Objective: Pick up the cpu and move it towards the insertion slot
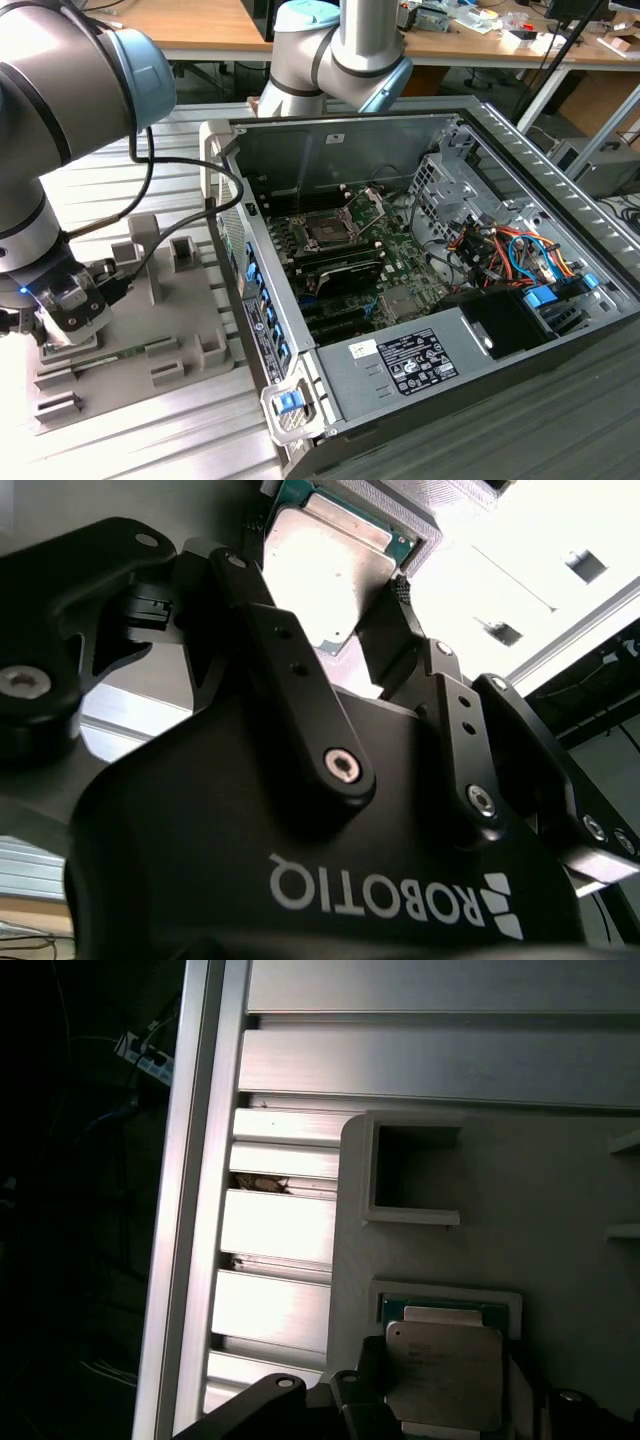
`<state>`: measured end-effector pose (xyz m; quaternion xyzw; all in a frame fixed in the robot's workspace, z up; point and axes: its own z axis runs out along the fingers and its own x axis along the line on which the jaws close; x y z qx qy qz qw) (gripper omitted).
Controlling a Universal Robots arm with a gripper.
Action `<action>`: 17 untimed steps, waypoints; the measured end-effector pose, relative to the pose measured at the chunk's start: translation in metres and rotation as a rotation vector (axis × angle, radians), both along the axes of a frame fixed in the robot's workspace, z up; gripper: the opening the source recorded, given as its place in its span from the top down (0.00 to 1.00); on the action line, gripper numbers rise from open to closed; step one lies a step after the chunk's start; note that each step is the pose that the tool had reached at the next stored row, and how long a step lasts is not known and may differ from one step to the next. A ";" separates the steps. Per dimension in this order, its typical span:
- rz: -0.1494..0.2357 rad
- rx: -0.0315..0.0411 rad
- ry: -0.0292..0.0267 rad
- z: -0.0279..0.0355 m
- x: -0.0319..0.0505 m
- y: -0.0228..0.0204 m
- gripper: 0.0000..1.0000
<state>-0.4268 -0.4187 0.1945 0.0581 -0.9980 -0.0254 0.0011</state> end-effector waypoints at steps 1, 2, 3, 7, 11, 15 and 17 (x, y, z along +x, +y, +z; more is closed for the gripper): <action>0.000 0.0001 -0.0001 0.0007 0.0000 0.0000 0.45; 0.000 0.0001 -0.0001 0.0016 0.0000 0.0000 0.45; 0.000 0.0001 0.0000 0.0025 0.0000 0.0000 0.45; 0.000 0.0002 -0.0001 0.0080 0.0000 0.0000 0.45; 0.000 0.0003 -0.0001 0.0127 0.0000 0.0000 0.45; 0.000 0.0003 0.0000 0.0162 0.0000 0.0000 0.45; 0.000 0.0003 0.0000 0.0185 0.0000 0.0000 0.45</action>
